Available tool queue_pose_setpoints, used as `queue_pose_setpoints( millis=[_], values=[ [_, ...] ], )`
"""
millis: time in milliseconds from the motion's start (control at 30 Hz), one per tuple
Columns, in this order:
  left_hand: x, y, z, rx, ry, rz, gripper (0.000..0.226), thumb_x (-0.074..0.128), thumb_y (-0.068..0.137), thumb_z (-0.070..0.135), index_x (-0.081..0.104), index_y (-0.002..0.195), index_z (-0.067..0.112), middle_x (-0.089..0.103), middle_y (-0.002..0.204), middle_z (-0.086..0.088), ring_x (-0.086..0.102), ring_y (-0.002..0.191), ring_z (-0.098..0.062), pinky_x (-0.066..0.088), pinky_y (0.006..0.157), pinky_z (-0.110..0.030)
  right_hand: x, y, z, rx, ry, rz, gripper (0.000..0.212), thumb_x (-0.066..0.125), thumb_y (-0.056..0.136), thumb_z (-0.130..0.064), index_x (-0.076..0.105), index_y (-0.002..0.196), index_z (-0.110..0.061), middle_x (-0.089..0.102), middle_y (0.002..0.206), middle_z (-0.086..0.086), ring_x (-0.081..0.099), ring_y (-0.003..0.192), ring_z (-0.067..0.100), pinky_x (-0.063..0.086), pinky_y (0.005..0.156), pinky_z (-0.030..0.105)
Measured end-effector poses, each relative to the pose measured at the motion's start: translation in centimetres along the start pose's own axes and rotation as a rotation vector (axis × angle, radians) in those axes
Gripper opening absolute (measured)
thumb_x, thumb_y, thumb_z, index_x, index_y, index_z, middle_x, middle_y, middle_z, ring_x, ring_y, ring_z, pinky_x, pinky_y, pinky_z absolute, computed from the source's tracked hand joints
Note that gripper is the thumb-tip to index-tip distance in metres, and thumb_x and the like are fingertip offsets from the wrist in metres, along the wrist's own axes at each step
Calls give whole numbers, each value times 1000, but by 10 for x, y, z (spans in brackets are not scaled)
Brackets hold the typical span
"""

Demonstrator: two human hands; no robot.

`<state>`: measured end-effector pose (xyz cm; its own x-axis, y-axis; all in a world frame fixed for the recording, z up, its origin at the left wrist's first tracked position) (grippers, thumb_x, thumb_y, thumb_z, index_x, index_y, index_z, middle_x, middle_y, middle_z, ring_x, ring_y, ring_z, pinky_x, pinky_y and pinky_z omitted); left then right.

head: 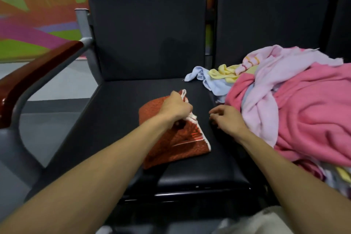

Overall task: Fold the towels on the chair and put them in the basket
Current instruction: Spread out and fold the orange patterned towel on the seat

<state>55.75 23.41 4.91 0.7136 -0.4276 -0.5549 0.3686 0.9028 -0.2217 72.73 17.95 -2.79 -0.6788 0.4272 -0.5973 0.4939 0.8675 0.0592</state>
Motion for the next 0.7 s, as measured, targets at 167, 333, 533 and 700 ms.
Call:
queue_pose_setpoints(
  millis=[167, 333, 533, 700],
  values=[
    [42, -3, -9, -94, 152, -139, 21, 51, 94, 17, 56, 88, -3, 59, 73, -12, 63, 54, -27, 60, 55, -41, -7, -3, -14, -94, -60, 30, 16, 60, 87, -12, 72, 97, -19, 67, 87, -9, 62, 82, 9, 47, 81, 22],
    [12, 0, -23, 42, 69, -69, 25, 38, 99, 18, 49, 119, 9, 63, 85, -14, 68, 62, -24, 57, 56, -27, -13, -16, -41, -257, -2, -20, 10, 64, 88, -17, 72, 86, -22, 66, 72, -18, 60, 66, -3, 42, 70, 15],
    [-63, 4, -98, 556, 713, -11, 39, 40, 82, 23, 69, 108, 22, 61, 118, 5, 52, 118, -15, 35, 107, -36, 8, -44, -64, -463, -352, -469, 18, 63, 92, -32, 75, 101, -21, 74, 100, -8, 66, 95, 4, 46, 91, 22],
    [-92, -12, -138, 579, 746, -10, 64, 18, 79, 65, 63, 115, 38, 53, 112, 20, 42, 108, -1, 22, 110, -31, 23, -45, -82, -501, -906, -472, 40, 34, 97, -57, 55, 128, -42, 56, 134, -16, 41, 127, 15, 22, 104, 43]
  ],
)
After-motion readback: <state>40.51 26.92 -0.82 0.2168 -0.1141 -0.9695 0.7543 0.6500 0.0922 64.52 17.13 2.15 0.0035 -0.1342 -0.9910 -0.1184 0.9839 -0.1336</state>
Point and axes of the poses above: each hand's wrist, its own y-axis towards the middle knuckle, its own x-axis out of the palm, z = x × y, the point moved 1 cm from there along y, towards the middle knuckle
